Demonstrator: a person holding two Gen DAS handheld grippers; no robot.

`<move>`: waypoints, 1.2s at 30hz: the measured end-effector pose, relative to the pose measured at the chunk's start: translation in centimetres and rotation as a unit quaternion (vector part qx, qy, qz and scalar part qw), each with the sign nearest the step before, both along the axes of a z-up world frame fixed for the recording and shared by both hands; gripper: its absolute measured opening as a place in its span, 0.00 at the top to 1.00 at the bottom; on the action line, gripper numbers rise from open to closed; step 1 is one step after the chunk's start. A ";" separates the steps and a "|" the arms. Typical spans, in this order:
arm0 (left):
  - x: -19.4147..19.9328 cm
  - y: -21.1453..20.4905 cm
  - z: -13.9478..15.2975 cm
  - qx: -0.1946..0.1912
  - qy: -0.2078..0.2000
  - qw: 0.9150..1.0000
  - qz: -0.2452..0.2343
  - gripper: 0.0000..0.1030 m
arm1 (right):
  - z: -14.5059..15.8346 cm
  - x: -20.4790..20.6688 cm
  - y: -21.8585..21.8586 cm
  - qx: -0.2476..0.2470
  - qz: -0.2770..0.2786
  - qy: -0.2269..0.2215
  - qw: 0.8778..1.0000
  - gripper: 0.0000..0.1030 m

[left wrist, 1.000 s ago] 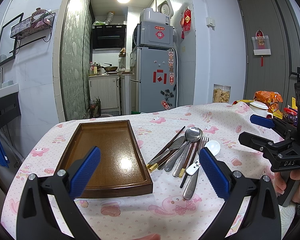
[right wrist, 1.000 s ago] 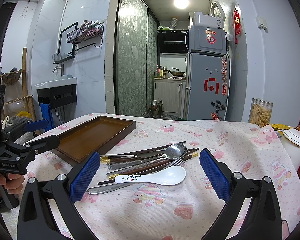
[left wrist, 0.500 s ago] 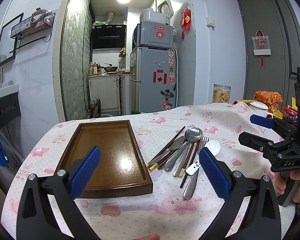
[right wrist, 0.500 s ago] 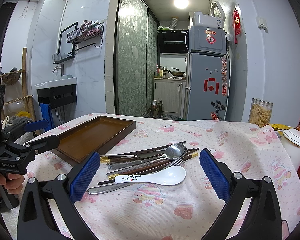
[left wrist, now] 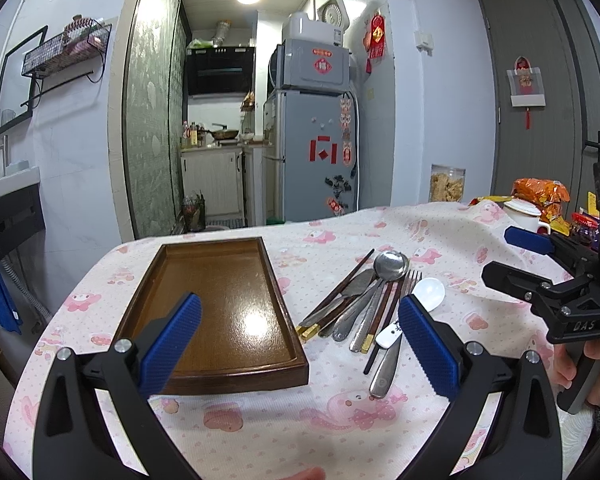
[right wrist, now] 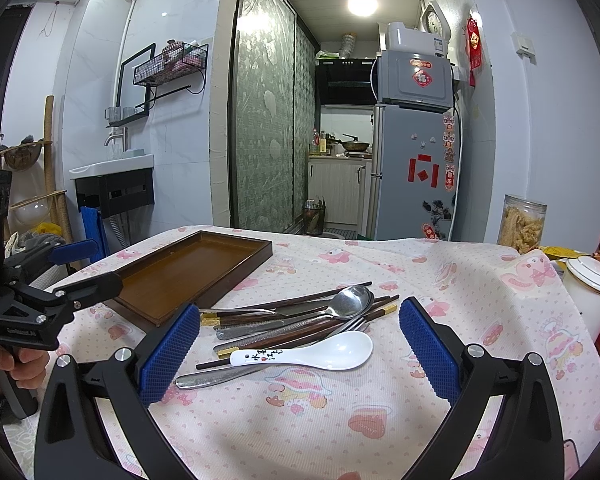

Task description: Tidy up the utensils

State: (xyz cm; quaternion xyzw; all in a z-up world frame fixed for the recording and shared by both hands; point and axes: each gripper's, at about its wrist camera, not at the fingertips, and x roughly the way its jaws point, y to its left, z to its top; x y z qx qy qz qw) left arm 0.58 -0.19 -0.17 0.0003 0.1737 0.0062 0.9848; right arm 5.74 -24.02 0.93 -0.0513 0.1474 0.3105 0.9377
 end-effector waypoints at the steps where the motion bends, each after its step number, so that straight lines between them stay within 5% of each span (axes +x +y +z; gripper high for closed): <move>1: 0.4 -0.1 0.2 -0.002 0.004 1.000 -0.008 0.03 | 0.0 -0.1 0.0 -0.001 0.001 0.001 1.000 0.03; 9: 0.3 0.0 -0.4 -0.010 0.032 0.999 -0.041 0.03 | -0.3 0.7 -1.3 -0.002 -0.022 0.034 0.999 0.03; 16: 1.6 -0.5 -1.0 -0.008 0.069 0.996 -0.060 0.03 | -0.7 5.2 -4.0 0.034 0.007 0.164 0.986 0.08; 19: 2.4 -0.9 -1.4 -0.005 0.083 0.994 -0.069 0.03 | -0.7 6.9 -4.3 0.042 0.010 0.196 0.980 0.17; 20: 2.7 -1.1 -1.4 0.000 0.083 0.994 -0.074 0.11 | -0.7 7.6 -4.2 0.040 0.011 0.208 0.977 0.28; 23: 4.2 -1.8 -2.0 0.013 0.108 0.989 -0.097 0.35 | -1.7 9.6 -3.3 0.014 0.009 0.250 0.968 0.40; 25: 5.7 -2.0 -2.7 -0.008 0.144 0.983 -0.113 0.40 | -2.6 10.7 -3.0 0.014 0.011 0.271 0.962 0.45; 31: 8.4 -2.9 -3.4 -0.013 0.181 0.975 -0.128 0.36 | -4.9 13.6 -3.1 0.063 0.011 0.338 0.939 0.45; 36: 9.5 -3.7 -3.5 -0.001 0.192 0.971 -0.143 0.36 | -6.0 14.8 -1.6 0.032 0.016 0.351 0.936 0.58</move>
